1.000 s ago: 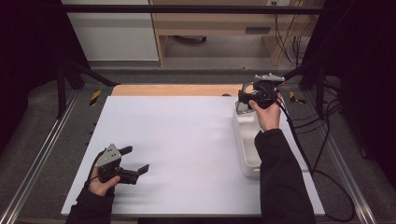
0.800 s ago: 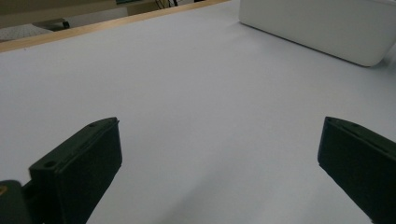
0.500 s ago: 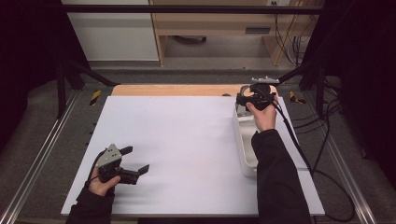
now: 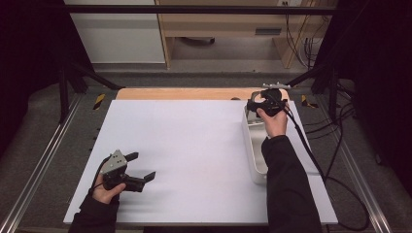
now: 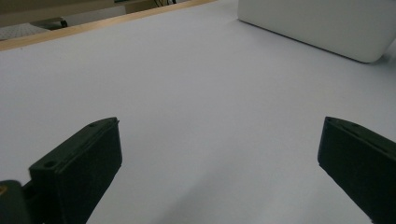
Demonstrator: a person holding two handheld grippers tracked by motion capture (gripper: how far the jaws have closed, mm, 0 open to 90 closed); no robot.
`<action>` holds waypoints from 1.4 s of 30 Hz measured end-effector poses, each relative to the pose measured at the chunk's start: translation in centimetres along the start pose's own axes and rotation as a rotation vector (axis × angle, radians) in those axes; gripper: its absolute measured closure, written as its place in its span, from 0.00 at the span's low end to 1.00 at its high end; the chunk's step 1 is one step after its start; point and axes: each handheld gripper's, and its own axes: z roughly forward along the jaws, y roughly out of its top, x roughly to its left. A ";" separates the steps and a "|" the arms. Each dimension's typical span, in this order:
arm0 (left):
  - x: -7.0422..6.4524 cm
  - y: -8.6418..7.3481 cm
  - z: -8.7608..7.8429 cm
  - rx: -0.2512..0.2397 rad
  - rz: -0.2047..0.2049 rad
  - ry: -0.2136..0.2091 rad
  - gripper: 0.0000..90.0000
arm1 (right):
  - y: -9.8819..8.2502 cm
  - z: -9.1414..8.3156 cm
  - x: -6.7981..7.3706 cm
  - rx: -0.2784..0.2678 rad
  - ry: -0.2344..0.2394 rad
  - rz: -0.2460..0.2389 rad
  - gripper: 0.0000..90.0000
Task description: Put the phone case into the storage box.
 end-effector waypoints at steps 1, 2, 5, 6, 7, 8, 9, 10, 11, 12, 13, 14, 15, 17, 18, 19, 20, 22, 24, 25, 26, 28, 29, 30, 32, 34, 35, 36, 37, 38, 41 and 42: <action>0.0 0.0 0.0 0.000 0.000 0.000 0.00 | -0.1 0.1 0.0 0.004 0.003 0.006 0.13; 0.0 0.0 0.0 0.001 0.001 0.000 0.00 | -0.1 0.2 0.0 0.006 0.001 0.002 0.13; 0.0 0.0 0.0 0.003 0.002 -0.001 0.00 | -0.2 0.4 0.1 0.006 0.005 0.002 0.13; 0.0 0.0 0.0 0.003 0.002 0.000 0.00 | -0.2 0.4 0.2 0.007 0.006 0.004 0.13; 0.0 0.0 0.0 0.002 0.002 0.000 0.00 | -0.2 0.5 0.2 0.008 0.003 0.003 0.13; 0.0 0.0 0.0 0.001 0.001 0.000 0.00 | -0.3 0.6 0.2 0.011 0.002 0.003 0.13; 0.0 0.0 0.0 0.000 0.001 0.000 0.00 | -0.3 0.6 0.2 0.012 0.003 0.000 0.13; 0.0 0.0 0.0 0.000 0.001 0.000 0.00 | -0.3 0.7 0.2 0.012 0.000 -0.001 0.13; 0.0 0.0 0.0 0.001 0.001 0.000 0.00 | -0.4 0.8 0.3 0.015 -0.002 0.001 0.13; 0.0 0.0 0.0 0.002 0.001 0.000 0.00 | -0.4 0.8 0.3 0.012 0.000 0.003 0.13; 0.0 0.0 0.0 0.003 0.002 -0.001 0.00 | -0.4 0.9 0.3 0.011 -0.001 0.002 0.13; 0.0 0.0 0.0 0.002 0.002 -0.001 0.00 | -0.4 1.0 0.3 0.011 -0.004 0.002 0.13; 0.0 0.0 0.0 0.003 0.002 -0.001 0.00 | -0.4 1.0 0.4 0.013 -0.006 0.004 0.13; 0.0 0.0 0.0 0.002 0.001 -0.001 0.00 | -0.4 1.1 0.3 0.013 -0.009 0.008 0.13; 0.0 0.0 0.0 0.002 0.001 -0.001 0.00 | -0.4 1.2 0.4 0.013 -0.009 0.008 0.13; 0.0 0.0 0.0 0.002 0.001 -0.001 0.00 | -0.4 1.3 0.4 0.014 -0.008 0.009 0.13; 0.0 0.0 0.0 0.003 0.001 -0.002 0.00 | -0.4 1.3 0.5 0.016 -0.007 0.013 0.13; 0.0 0.0 0.0 0.003 0.001 -0.002 0.00 | -0.5 1.5 0.5 0.015 -0.009 0.014 0.13; 0.0 0.0 0.0 0.003 0.001 -0.001 0.00 | -0.5 1.6 0.6 0.016 -0.012 0.015 0.13; 0.0 0.0 0.0 0.003 0.001 -0.001 0.00 | -0.6 1.7 0.6 0.014 -0.016 0.011 0.13; 0.0 0.0 0.0 0.003 0.001 -0.001 0.00 | -0.6 1.8 0.6 0.016 -0.015 0.009 0.13; 0.0 0.0 0.0 0.004 0.001 -0.001 0.00 | -0.6 1.8 0.7 0.015 -0.016 0.013 0.13; 0.0 0.0 0.0 0.005 0.002 -0.001 0.00 | -0.6 1.8 0.7 0.015 -0.014 0.010 0.13; 0.0 0.0 0.0 0.005 0.002 -0.001 0.00 | -0.7 1.8 0.7 0.014 -0.017 0.011 0.13; 0.0 0.0 0.1 0.006 0.003 -0.002 0.00 | -0.7 1.9 0.7 0.012 -0.019 0.015 0.13; 0.0 -0.1 0.1 0.006 0.002 -0.002 0.00 | -0.7 1.9 0.8 0.011 -0.018 0.011 0.13; 0.0 -0.1 0.1 0.007 0.002 -0.002 0.00 | -0.7 1.9 0.8 0.010 -0.019 0.013 0.13; 0.0 -0.1 0.1 0.007 0.003 -0.002 0.00 | -0.7 1.9 0.8 0.010 -0.019 0.014 0.13; 0.0 -0.1 0.1 0.007 0.003 -0.002 0.00 | -0.7 1.9 0.8 0.010 -0.020 0.010 0.13; 0.0 -0.1 0.1 0.007 0.003 -0.002 0.00 | -0.7 1.9 0.8 0.010 -0.021 0.009 0.12; 0.0 -0.1 0.1 0.008 0.003 -0.002 0.00 | -0.8 1.9 0.9 0.001 -0.024 0.006 0.12; 0.0 -0.1 0.1 0.007 0.003 -0.002 0.00 | -0.7 1.9 0.9 -0.002 -0.021 0.007 0.11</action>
